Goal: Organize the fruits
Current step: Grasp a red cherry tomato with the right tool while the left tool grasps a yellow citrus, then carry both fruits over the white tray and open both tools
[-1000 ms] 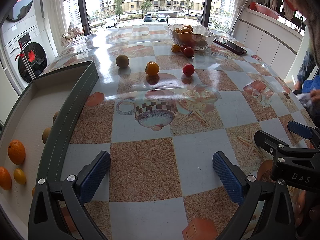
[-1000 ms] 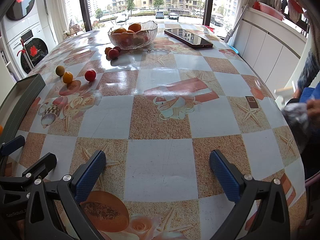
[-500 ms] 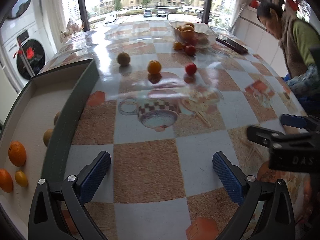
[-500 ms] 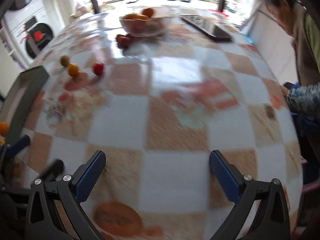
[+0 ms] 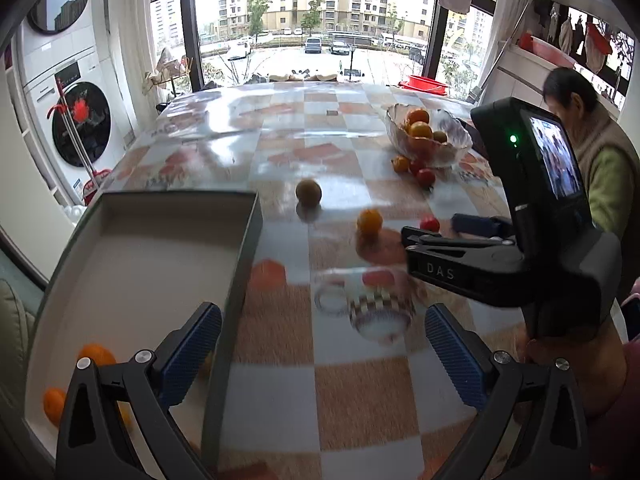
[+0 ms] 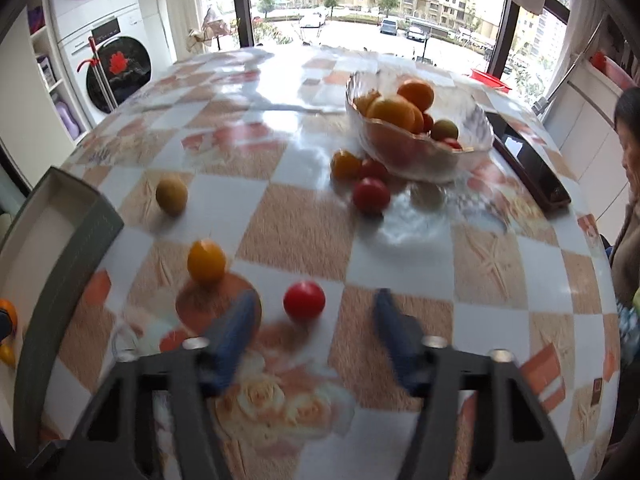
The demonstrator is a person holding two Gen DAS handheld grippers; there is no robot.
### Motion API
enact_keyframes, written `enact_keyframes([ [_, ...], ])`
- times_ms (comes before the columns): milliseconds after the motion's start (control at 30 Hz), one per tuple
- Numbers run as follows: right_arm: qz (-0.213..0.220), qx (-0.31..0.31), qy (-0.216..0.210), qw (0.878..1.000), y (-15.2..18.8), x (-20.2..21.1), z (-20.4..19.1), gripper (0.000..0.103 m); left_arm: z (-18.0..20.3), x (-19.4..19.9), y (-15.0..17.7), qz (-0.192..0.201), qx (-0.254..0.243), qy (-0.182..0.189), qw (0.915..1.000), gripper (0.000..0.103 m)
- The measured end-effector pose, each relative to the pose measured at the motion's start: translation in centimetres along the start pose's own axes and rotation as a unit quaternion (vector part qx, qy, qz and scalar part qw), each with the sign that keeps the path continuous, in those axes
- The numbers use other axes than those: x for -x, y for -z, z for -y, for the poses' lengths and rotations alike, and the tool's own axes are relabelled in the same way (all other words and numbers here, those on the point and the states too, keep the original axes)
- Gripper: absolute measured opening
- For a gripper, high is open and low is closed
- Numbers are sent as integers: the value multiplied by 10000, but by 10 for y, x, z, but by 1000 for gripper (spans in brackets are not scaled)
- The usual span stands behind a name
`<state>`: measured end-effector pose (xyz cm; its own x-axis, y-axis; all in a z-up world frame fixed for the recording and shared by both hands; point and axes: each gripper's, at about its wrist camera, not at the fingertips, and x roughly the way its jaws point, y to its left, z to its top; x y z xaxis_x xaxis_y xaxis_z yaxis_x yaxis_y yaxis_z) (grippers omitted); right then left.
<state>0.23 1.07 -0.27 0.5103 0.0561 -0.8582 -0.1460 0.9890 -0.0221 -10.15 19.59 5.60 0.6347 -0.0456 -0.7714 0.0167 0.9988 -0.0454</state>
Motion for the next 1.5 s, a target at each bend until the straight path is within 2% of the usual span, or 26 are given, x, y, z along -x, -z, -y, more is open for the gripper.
enact_keyframes([
  [33,29,7,-29,10000,-1,1,1,22,2,-4,-4,-15,-22,-11,10000,102],
  [167,40,-157,-93,9998,5,7,14,21,10,-19,-19,-83,-33,65,9999,100],
  [200,22,-281,-165,9995,10,11,22,21,13,-24,-23,-108,-30,109,9999,90],
  [233,4,-359,-207,9991,13,13,28,21,17,-33,-28,-203,-42,129,9997,88],
  [433,-52,-719,-377,9967,45,36,60,21,31,-84,-48,-558,59,-39,9984,88],
  [500,-61,-793,-415,9960,57,44,66,21,37,-98,-51,-616,-18,-204,9979,88],
  [533,-61,-820,-430,9957,62,47,68,21,39,-103,-52,-648,-55,-254,9976,83],
  [633,-72,-889,-503,9947,73,53,71,21,40,-110,-53,-567,-3,-260,9981,81],
  [700,-72,-908,-526,9945,78,57,72,21,40,-110,-53,-512,56,-203,9985,70],
  [767,-71,-931,-545,9941,82,59,71,21,44,-107,-53,-423,-30,-132,9990,40],
  [833,-81,-962,-560,9937,85,60,70,21,49,-104,-51,-376,-162,-53,9991,23],
  [967,-117,-972,-582,9935,91,65,67,21,45,-88,-42,-458,-66,255,9986,23],
  [1033,-125,-956,-575,9937,94,68,64,21,38,-69,-37,-335,14,411,9986,23],
  [1133,-157,-931,-593,9938,96,71,57,21,21,-34,-31,-63,72,412,9991,23],
  [1300,-169,-777,-819,9935,90,79,27,21,-23,12,-16,239,321,126,9991,23],
  [1500,-212,-400,-1244,9912,74,82,-32,21,-83,38,15,358,570,-588,9960,23],
])
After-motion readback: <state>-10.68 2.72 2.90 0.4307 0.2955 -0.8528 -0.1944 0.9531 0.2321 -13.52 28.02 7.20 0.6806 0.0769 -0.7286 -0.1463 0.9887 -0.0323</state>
